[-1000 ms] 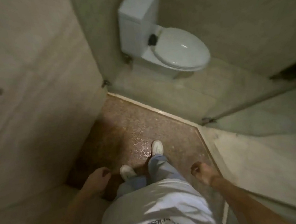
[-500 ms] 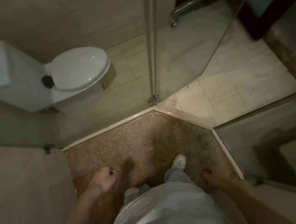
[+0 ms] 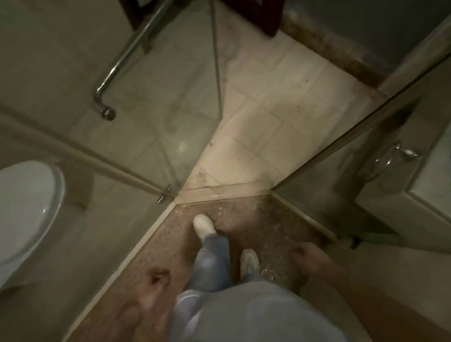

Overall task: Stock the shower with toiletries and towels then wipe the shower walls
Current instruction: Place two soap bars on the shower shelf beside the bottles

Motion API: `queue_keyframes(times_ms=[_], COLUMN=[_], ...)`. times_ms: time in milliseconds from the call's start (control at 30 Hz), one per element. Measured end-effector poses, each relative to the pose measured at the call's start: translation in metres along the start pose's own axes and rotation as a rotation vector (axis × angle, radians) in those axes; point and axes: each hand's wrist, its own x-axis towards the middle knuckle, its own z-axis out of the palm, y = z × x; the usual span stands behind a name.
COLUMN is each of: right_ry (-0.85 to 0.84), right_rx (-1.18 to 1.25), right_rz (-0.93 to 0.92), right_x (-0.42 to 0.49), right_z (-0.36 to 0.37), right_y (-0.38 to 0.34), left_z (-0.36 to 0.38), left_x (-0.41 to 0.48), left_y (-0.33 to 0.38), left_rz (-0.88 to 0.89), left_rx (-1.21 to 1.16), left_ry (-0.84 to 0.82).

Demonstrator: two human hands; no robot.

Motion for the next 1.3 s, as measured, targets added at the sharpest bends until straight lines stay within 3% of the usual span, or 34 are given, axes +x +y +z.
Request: queue_keyframes(times_ms=[100, 200, 567, 700, 833, 1133, 1300], right_ry=[0.068, 0.15, 0.193, 0.224, 0.265, 0.366, 0.468], right_rx=[0.103, 0.174, 0.39, 0.491, 0.779, 0.977, 1.156], right_rz=[-0.011, -0.003, 0.19, 0.261, 0.347, 0.226, 0.338], right_x=[0.011, 0.031, 0.059, 0.082, 0.104, 0.123, 0.131], right_z=[-0.037, -0.068, -0.123, -0.144, -0.181, -0.282, -0.305], right_y=[-0.048, -0.084, -0.152, -0.157, -0.159, -0.203, -0.185], left_z=[-0.02, -0.052, -0.143, -0.15, -0.15, -0.148, -0.136], left_x=[0.047, 0.105, 0.217, 0.241, 0.255, 0.288, 0.321], left_y=[0.009, 0.035, 0.279, 0.349, 0.399, 0.483, 0.561], left_rz=[-0.077, -0.122, 0.166, 0.222, 0.199, 0.162, 0.235], left_rx=[0.015, -0.017, 0.11, 0.185, 0.237, 0.417, 0.535], left_ry=[0.041, -0.036, -0.109, -0.149, -0.161, -0.245, -0.303])
